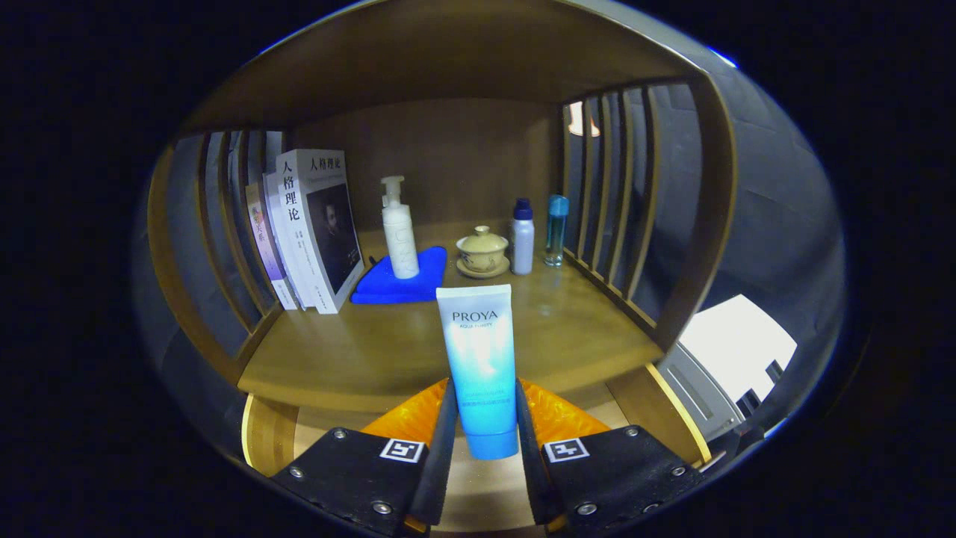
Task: Pull open the drawer, take out the items inside it, and place them on the countertop above the cabinet.
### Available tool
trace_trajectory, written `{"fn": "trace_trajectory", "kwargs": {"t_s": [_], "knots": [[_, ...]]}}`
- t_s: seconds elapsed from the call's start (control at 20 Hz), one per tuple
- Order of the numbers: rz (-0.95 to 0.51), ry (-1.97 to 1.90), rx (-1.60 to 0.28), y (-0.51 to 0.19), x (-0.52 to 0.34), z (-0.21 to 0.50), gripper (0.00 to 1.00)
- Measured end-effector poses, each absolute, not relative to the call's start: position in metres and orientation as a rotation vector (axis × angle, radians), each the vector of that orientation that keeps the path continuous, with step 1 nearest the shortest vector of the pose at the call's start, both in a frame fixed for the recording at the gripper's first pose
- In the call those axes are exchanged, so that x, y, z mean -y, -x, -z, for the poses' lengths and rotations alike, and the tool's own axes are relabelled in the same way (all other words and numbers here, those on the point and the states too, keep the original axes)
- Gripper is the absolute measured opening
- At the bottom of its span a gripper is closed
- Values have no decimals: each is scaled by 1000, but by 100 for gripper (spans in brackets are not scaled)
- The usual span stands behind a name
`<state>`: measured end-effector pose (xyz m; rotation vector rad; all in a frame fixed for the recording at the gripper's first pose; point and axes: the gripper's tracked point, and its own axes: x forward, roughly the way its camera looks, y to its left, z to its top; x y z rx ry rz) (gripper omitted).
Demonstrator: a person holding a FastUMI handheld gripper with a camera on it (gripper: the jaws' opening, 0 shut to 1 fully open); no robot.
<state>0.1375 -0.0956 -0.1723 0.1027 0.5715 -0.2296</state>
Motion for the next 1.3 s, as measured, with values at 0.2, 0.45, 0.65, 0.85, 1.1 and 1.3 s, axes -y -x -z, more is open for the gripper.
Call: {"fn": "trace_trajectory", "kwargs": {"t_s": [0.2, 0.45, 0.65, 0.85, 1.1, 1.3], "knots": [[164, -70, -524, -186, 88, 178, 44], [119, -115, -506, -220, 81, 191, 45], [97, -88, -527, -227, 84, 207, 48], [75, -90, -536, -231, 82, 219, 49], [40, -113, -473, -235, 75, 207, 56], [34, -169, -340, -217, 75, 166, 96]]}}
